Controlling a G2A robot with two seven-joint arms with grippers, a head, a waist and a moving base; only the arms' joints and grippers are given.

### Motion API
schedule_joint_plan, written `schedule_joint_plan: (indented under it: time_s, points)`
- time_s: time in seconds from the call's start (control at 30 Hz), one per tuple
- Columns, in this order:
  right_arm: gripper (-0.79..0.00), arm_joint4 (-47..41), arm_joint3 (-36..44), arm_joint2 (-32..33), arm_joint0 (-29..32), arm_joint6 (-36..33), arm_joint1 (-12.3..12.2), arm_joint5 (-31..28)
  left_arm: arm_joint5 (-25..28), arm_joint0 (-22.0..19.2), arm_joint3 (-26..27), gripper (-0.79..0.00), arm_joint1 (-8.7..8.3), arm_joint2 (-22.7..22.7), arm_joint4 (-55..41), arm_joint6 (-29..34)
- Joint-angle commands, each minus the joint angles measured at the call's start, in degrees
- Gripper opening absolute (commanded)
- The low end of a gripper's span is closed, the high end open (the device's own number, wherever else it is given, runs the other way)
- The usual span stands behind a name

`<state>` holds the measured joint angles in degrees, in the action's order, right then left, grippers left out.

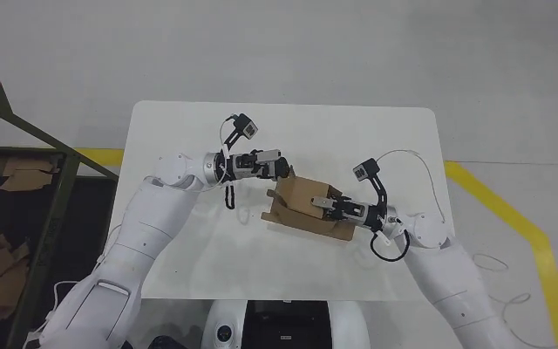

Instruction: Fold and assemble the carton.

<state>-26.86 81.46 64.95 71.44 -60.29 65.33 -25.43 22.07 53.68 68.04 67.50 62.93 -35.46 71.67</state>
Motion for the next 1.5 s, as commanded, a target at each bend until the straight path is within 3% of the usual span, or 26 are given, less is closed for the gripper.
schedule_joint_plan:
  time_s: [0.0, 0.4, 0.77, 1.47]
  points:
    - [-0.785, 0.1, 0.2, -0.3, 0.1, 0.0, 0.0, 0.1, 0.0, -0.1, 0.1, 0.000, 0.06, -0.2, 0.3, -0.1]
    - [-0.785, -0.5, -0.5, -2.3, -0.6, 0.0, 0.4, -0.1, 0.2, -1.0, 0.7, 0.000, 0.63, -2.2, 0.8, 0.3]
    - [-0.785, -2.2, -1.5, 0.4, -0.7, 1.4, 0.1, -1.4, 1.2, -0.8, 0.4, 0.000, 0.34, -1.0, 2.7, -1.3]
    - [-0.785, 2.2, -3.8, 1.6, -1.3, 11.2, 0.4, -3.2, -0.6, 1.1, 3.0, 0.000, 0.18, -1.4, 1.3, 1.1]
